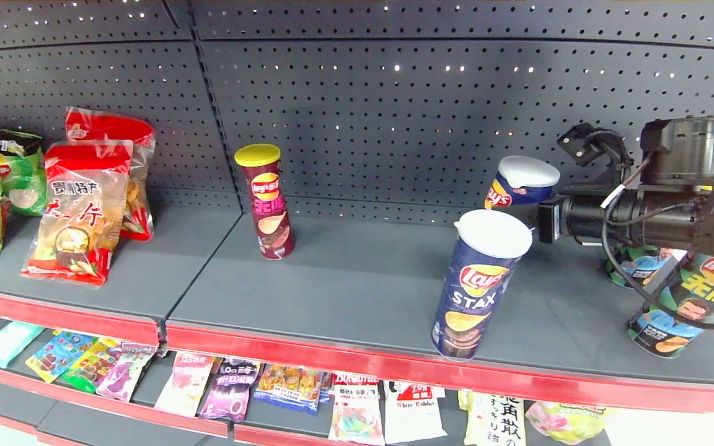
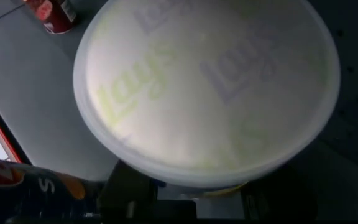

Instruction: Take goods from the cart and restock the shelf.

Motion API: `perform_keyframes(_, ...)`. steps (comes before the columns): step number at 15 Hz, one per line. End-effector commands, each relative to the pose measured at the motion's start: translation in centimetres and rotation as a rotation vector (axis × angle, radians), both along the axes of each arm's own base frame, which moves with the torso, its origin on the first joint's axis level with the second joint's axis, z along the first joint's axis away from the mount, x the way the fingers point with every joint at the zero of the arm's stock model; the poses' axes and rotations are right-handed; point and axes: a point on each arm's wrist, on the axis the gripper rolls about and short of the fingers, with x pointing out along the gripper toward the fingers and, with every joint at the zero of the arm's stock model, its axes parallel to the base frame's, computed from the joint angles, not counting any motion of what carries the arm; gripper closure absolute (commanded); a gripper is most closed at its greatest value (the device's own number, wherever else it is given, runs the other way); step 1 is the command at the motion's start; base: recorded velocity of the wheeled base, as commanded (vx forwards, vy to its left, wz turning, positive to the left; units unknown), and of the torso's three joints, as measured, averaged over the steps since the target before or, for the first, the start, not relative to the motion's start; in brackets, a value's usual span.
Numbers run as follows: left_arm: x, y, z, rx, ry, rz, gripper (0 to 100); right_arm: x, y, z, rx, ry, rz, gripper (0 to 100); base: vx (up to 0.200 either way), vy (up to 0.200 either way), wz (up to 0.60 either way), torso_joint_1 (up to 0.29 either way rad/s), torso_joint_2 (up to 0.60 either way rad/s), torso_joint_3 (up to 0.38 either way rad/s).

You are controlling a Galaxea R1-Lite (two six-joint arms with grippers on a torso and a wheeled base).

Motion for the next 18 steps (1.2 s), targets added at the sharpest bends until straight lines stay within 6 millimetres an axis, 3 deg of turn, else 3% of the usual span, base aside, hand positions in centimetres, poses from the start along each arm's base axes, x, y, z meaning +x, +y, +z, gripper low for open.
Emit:
perform_keyframes(1, 0.0, 0.0, 0.0, 0.0, -0.001, 0.0, 0, 1.0, 0.2, -0.3, 0.004, 0.002, 0.015, 100, 0.0, 0.0, 0.0, 0.0, 0.0, 0.0)
perform_keyframes(6, 0.0, 0.0, 0.0, 0.0, 0.001, 0.0, 0, 2.1, 0.5, -1.0, 0.008, 0.015, 0.04, 100, 0.0, 0.0, 0.0, 0.0, 0.0, 0.0)
perform_keyframes(18, 0.0, 0.0, 0.0, 0.0, -0.001, 0.002, 0, 2.2, 0.8, -0.9, 0.025, 0.017, 0.084, 100, 0.0, 0.0, 0.0, 0.0, 0.0, 0.0)
